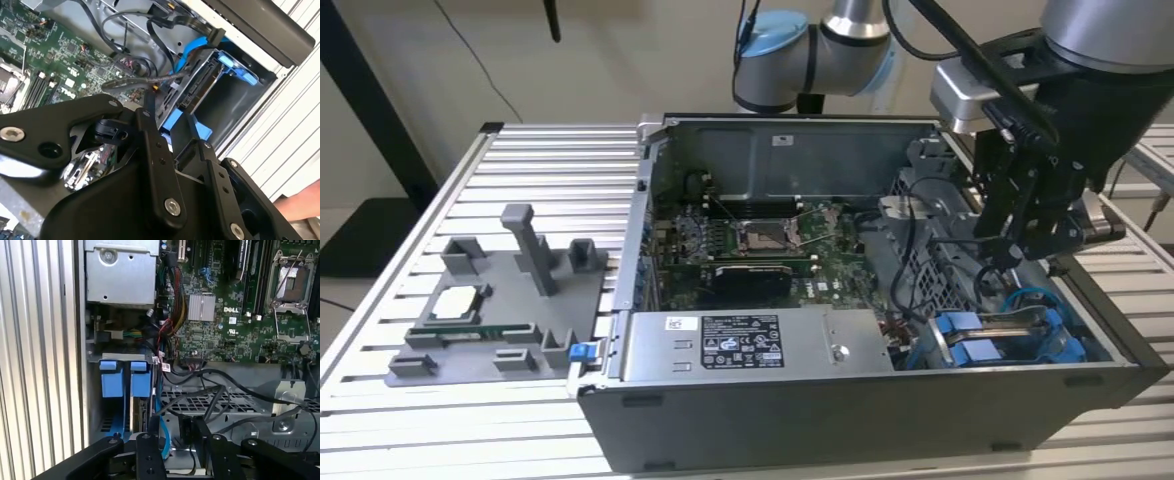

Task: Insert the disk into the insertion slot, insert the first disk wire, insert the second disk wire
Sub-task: 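Insert the first disk wire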

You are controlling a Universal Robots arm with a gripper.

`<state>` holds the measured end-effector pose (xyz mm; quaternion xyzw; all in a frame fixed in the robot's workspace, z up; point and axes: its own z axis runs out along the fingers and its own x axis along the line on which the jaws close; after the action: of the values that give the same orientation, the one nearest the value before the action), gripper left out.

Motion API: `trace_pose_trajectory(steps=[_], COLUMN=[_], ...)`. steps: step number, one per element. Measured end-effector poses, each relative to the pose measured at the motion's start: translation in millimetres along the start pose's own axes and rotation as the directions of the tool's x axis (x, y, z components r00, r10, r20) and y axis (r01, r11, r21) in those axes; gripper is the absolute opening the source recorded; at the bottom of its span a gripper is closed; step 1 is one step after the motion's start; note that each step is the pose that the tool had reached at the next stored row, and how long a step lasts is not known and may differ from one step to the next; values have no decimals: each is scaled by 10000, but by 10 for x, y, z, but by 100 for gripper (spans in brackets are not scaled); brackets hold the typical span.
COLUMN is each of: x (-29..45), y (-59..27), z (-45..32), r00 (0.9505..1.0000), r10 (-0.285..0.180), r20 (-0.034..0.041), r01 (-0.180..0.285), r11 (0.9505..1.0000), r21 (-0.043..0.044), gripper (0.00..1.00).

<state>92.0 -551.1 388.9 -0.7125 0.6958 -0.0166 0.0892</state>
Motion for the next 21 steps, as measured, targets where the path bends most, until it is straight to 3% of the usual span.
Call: trace_pose_trajectory(steps=[5, 11, 21], x=[-61, -67, -71], y=[7, 35, 30], z=[53, 107, 74], r00=[9999, 9997, 9997], r10=[-167, -227, -239], r20=[20, 52, 55], r01=[167, 225, 236], r11=[9997, 9989, 9989], r21=[195, 412, 417], gripper=[100, 100, 100])
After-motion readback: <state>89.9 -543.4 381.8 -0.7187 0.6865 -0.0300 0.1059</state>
